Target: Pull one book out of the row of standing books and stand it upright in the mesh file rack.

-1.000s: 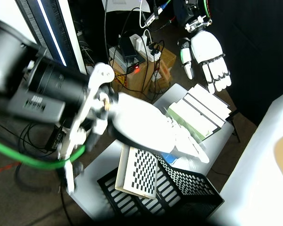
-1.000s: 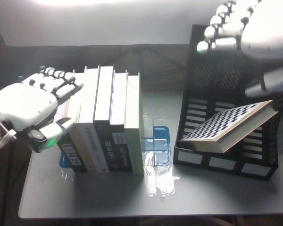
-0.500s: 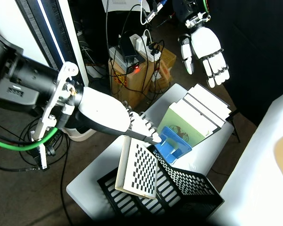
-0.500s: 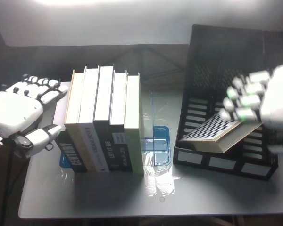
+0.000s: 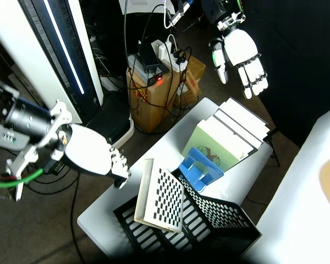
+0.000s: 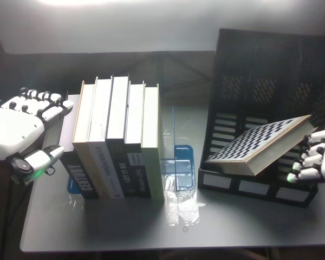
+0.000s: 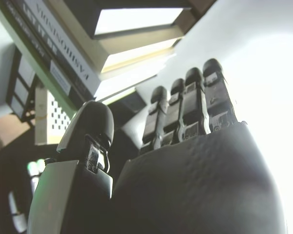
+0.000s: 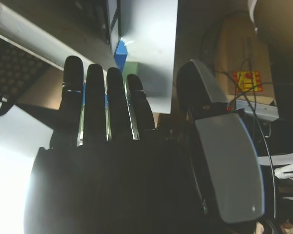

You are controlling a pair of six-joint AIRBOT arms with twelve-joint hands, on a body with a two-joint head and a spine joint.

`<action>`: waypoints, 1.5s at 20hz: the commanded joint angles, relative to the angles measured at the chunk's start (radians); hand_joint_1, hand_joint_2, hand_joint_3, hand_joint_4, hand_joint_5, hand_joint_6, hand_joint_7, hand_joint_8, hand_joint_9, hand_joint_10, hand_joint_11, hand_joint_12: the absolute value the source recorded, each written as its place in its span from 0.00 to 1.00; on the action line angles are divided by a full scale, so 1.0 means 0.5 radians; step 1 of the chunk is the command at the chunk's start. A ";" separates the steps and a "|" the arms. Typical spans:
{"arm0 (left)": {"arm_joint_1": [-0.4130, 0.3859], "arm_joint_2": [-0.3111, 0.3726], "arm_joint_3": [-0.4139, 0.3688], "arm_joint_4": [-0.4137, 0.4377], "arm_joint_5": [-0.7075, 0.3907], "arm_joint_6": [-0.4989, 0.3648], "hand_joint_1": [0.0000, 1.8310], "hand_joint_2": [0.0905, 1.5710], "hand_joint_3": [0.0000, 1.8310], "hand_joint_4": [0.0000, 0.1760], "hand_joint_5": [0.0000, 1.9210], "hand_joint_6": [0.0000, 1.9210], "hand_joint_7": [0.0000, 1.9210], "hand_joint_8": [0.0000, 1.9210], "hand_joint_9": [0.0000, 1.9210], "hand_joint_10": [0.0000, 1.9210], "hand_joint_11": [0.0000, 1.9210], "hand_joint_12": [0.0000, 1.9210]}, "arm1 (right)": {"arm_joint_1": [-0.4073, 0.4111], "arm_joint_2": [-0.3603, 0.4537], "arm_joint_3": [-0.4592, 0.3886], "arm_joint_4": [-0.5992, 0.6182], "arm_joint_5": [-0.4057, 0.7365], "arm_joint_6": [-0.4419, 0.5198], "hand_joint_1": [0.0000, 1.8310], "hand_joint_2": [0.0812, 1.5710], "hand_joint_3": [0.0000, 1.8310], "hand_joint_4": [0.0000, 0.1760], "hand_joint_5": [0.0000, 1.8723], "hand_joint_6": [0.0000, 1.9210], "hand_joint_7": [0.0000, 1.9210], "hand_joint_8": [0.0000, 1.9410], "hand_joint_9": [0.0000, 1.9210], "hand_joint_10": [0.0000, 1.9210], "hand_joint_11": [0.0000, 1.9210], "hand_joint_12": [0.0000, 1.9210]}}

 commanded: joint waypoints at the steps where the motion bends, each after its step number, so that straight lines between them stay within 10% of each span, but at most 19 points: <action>1: -0.007 0.026 0.010 0.016 -0.236 -0.001 0.28 1.00 0.00 0.06 0.05 0.01 0.00 0.00 0.00 0.00 0.00 0.00 | -0.005 -0.013 0.015 0.032 -0.095 0.005 0.28 0.82 0.00 0.00 0.09 0.01 0.10 0.00 0.09 0.08 0.00 0.61; 7: -0.010 0.027 0.008 0.021 -0.245 -0.001 0.27 1.00 0.00 0.05 0.05 0.00 0.00 0.00 0.00 0.00 0.00 0.00 | -0.117 -0.241 0.247 0.243 -0.228 0.005 0.28 0.82 0.00 0.00 0.08 0.00 0.08 0.00 0.08 0.04 0.00 0.37; 11: -0.010 0.026 0.007 0.021 -0.249 -0.001 0.29 1.00 0.01 0.00 0.05 0.00 0.00 0.00 0.00 0.00 0.00 0.00 | -0.108 -0.333 0.388 0.277 -0.361 0.006 0.31 0.82 0.00 0.00 0.02 0.00 0.03 0.00 0.04 0.01 0.00 0.43; 16: -0.008 0.016 0.013 0.016 -0.261 -0.001 0.28 1.00 0.02 0.00 0.05 0.00 0.00 0.00 0.00 0.00 0.00 0.00 | 0.085 -0.472 0.612 0.266 -0.351 0.005 0.23 0.86 0.00 0.00 0.00 0.00 0.00 0.00 0.00 0.00 0.00 0.01; 30: -0.026 -0.008 0.029 0.046 -0.258 -0.001 0.23 1.00 0.03 0.00 0.05 0.00 0.00 0.00 0.00 0.00 0.00 0.00 | 0.450 -0.770 1.109 0.179 -0.202 -0.080 0.30 0.90 0.01 0.00 0.00 0.00 0.00 0.00 0.00 0.00 0.00 0.00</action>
